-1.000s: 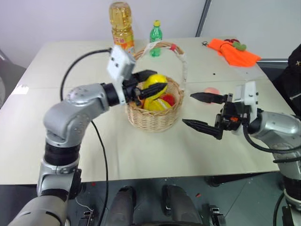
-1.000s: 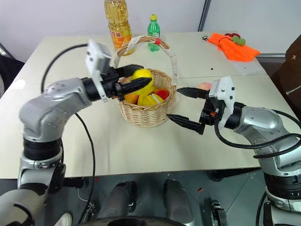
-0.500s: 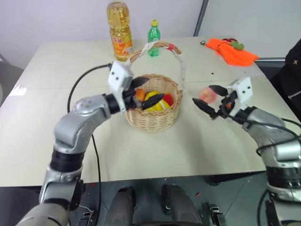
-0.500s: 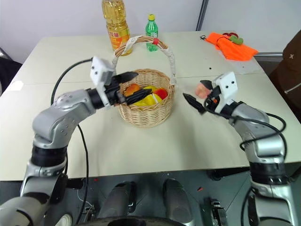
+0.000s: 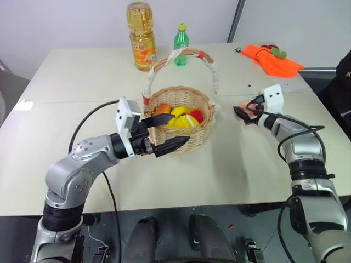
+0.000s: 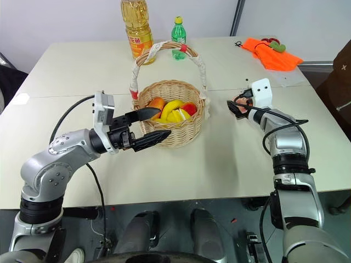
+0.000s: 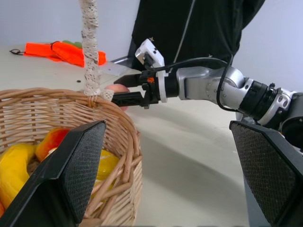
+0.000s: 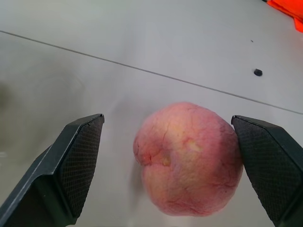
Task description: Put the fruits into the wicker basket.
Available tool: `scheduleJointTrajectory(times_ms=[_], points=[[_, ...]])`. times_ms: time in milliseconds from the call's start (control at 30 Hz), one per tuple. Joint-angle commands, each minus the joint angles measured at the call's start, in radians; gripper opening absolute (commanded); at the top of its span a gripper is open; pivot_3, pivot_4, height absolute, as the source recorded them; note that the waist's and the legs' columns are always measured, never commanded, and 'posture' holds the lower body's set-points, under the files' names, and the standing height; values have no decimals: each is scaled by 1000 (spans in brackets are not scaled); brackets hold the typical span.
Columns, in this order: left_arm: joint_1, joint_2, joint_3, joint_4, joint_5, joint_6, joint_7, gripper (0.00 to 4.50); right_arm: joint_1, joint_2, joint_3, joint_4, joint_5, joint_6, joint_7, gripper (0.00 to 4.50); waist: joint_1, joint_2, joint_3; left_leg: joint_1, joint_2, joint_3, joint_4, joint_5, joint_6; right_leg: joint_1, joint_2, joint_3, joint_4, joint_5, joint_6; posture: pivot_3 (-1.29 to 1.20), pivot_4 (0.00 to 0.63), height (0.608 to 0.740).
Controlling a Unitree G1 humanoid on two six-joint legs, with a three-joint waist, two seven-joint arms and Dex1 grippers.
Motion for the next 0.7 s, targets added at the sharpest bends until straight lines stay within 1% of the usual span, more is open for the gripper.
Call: scheduleJointTrajectory(times_ms=[33,167,400,500,533,600,700], points=[[-9,8,-3,-39,-12,-12,4,4500,-3,4,-2,22,-22,-19,4,3712,-1,0,0,0,0,0,0,0,0,0,0,0,0,0,0,0,150,740],[-10,11,3,-31,-17,-14,3,4500,20,-1,9,-2,-64,-65,-5,1746,-1,0,0,0,0,0,0,0,0,0,0,0,0,0,0,0,150,740],[-20,27,15,-4,-10,-23,-7,4500,69,-15,-13,-106,-81,-143,-2,1746,0,0,0,0,0,0,0,0,0,0,0,0,0,0,0,0,150,740],[-20,39,26,1,-6,-31,-9,4500,107,-51,-26,-186,-80,-180,26,1746,0,0,0,0,0,0,0,0,0,0,0,0,0,0,0,0,150,740],[-19,44,33,2,-6,-32,-9,4500,124,-64,-35,-225,-69,-188,43,1746,1,0,0,0,0,0,0,0,0,0,0,0,0,0,0,0,150,740],[-8,62,55,8,-5,-36,-10,4500,174,-97,-79,-353,0,-170,105,1746,2,0,0,0,0,0,0,0,0,0,0,0,0,0,0,0,150,740],[14,93,87,22,-3,-45,-21,4500,246,-143,-133,-529,99,-110,186,1746,3,0,0,0,0,0,0,0,0,0,0,0,0,0,0,0,150,740]])
